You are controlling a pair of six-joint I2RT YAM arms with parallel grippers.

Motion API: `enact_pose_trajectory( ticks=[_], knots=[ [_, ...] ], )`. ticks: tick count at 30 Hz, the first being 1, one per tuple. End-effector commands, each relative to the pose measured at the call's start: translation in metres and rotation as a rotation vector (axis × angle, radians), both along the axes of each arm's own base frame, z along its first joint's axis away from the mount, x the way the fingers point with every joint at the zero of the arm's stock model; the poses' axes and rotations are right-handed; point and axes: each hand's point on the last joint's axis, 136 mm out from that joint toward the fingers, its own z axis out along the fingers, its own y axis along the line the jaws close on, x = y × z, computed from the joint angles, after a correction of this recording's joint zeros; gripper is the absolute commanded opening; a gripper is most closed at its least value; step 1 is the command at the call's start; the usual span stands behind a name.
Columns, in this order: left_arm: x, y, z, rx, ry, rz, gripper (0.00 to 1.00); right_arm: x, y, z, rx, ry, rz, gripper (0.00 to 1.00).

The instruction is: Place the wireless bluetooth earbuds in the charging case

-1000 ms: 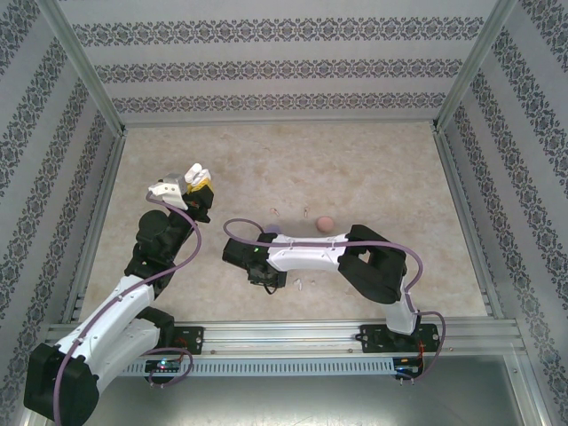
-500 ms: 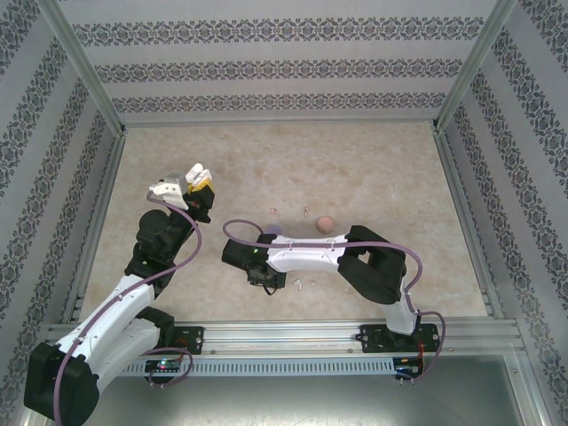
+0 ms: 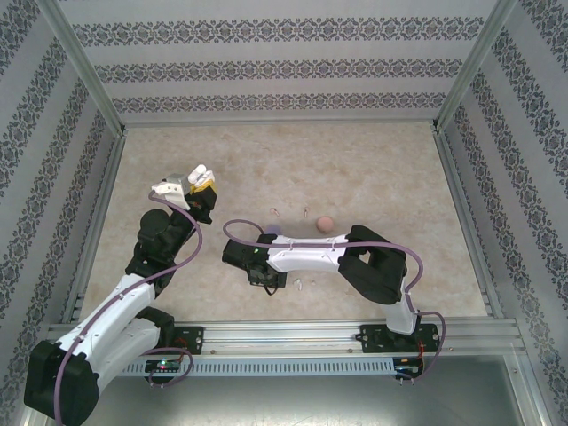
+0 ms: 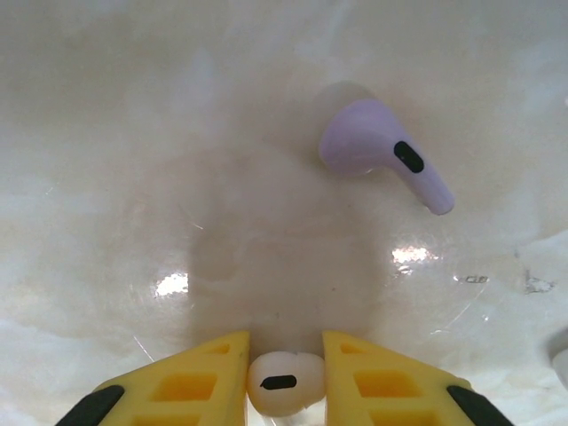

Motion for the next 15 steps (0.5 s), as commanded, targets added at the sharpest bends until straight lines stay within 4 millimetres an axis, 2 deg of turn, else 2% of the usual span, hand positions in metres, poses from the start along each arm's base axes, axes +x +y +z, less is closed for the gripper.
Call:
enact_pose_trajectory(
  ticks=[1, 7, 10, 15],
  knots=[
    [0.000, -0.005, 0.018, -0.029, -0.024, -0.024, 0.00, 0.000, 0.009, -0.010, 0.047, -0.008, 0.008, 0.24],
    [0.001, -0.007, 0.016, -0.003, -0.029, -0.033, 0.00, 0.016, 0.005, 0.023, 0.092, -0.117, 0.037, 0.22],
    [0.000, -0.015, 0.017, 0.035, -0.056, -0.073, 0.00, 0.026, 0.000, 0.043, 0.118, -0.166, 0.053, 0.22],
    [0.007, -0.024, 0.007, 0.064, -0.026, -0.108, 0.00, 0.050, -0.014, 0.075, 0.171, -0.243, 0.062, 0.22]
  ],
)
